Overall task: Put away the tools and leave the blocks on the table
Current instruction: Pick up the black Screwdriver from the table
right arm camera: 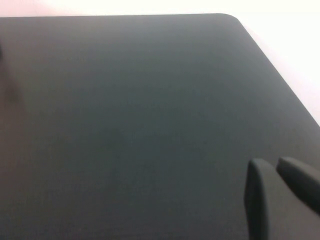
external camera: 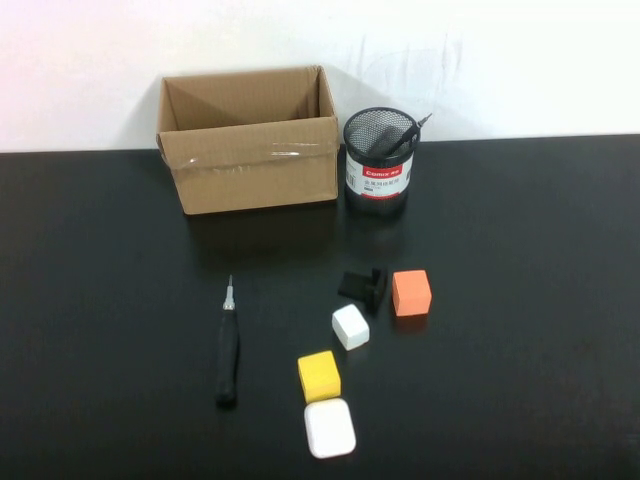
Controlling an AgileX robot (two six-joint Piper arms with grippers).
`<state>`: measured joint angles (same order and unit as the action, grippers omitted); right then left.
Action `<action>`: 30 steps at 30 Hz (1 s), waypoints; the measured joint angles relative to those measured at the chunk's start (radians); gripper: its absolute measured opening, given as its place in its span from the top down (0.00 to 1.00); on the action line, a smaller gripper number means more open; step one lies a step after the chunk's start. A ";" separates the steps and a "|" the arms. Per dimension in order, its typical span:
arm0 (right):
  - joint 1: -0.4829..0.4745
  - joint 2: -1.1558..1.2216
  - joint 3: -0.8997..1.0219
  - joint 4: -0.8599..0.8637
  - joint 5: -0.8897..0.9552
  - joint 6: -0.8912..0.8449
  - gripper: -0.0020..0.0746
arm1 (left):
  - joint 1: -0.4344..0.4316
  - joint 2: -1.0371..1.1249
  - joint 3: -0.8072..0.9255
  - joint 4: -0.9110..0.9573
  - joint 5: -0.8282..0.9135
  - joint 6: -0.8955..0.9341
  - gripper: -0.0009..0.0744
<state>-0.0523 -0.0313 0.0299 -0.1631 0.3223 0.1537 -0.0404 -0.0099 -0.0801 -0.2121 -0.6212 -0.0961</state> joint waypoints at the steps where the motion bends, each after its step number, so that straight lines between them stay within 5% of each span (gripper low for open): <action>1: 0.000 0.000 0.000 0.000 0.000 0.000 0.98 | 0.000 0.004 -0.039 0.022 -0.001 0.006 0.99; 5: 0.000 0.000 0.000 0.000 0.000 0.000 0.98 | 0.000 0.093 -0.215 0.147 0.059 0.024 0.99; 12: 0.000 0.000 0.000 0.000 0.000 0.000 0.98 | 0.000 0.367 -0.557 0.330 0.687 -0.125 0.99; 30: 0.000 0.000 0.000 0.000 0.000 0.000 0.98 | 0.000 0.936 -0.583 0.117 1.164 -0.098 0.99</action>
<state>-0.0523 -0.0313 0.0299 -0.1631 0.3223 0.1537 -0.0404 0.9261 -0.6629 -0.0954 0.5427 -0.1944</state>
